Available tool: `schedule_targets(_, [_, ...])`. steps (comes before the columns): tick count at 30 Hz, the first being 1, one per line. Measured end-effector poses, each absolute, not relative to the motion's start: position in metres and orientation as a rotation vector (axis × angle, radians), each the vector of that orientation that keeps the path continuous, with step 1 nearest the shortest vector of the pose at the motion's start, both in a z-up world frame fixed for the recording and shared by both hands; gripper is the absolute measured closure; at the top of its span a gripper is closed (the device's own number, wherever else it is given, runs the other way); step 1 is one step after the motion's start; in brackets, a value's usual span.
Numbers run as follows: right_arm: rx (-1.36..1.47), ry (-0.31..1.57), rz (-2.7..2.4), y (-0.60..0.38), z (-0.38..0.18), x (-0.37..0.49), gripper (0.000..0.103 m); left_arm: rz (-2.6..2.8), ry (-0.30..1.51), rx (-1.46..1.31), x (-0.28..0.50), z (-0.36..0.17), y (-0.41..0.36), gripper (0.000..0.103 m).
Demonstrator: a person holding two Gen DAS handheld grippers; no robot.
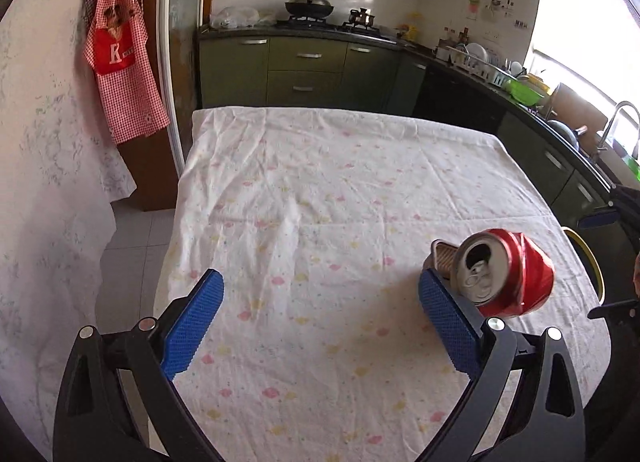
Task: Collect trash
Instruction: 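Move the right tool to the crushed red cola can and grasp it, then carry the cola can over the bin and open the right tool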
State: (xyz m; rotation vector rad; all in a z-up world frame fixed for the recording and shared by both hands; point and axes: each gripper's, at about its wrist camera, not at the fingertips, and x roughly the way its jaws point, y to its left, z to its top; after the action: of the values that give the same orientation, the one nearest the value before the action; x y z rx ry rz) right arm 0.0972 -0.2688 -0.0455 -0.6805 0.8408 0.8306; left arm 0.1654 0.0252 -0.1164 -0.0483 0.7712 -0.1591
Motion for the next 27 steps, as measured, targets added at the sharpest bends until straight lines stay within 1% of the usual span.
schedule_targets(5, [-0.831, 0.823, 0.885, -0.242, -0.066, 0.105, 0.015, -0.159, 0.775, -0.007, 0.18, -0.128, 0.019, 0.007])
schedule_targets(15, [-0.904, 0.852, 0.895, -0.23, -0.09, 0.125, 0.016, -0.157, 0.805, 0.009, 0.204, -0.148, 0.014, 0.007])
schedule_targets(17, [-0.915, 0.86, 0.906, -0.227, -0.093, 0.125, 0.017, -0.157, 0.803, 0.013, 0.204, -0.148, 0.014, 0.007])
schedule_targets(19, [-0.924, 0.868, 0.911, -0.223, -0.097, 0.127, 0.022, -0.158, 0.806, 0.005, 0.205, -0.148, 0.015, 0.007])
schedule_targets(24, [-0.934, 0.874, 0.915, -0.217, -0.1, 0.131, 0.026, -0.151, 0.8, -0.02, 0.205, -0.148, 0.021, 0.007])
schedule_targets(27, [-0.933, 0.869, 0.912, -0.216, -0.1, 0.132, 0.026, -0.154, 0.802, -0.026, 0.205, -0.148, 0.022, 0.007])
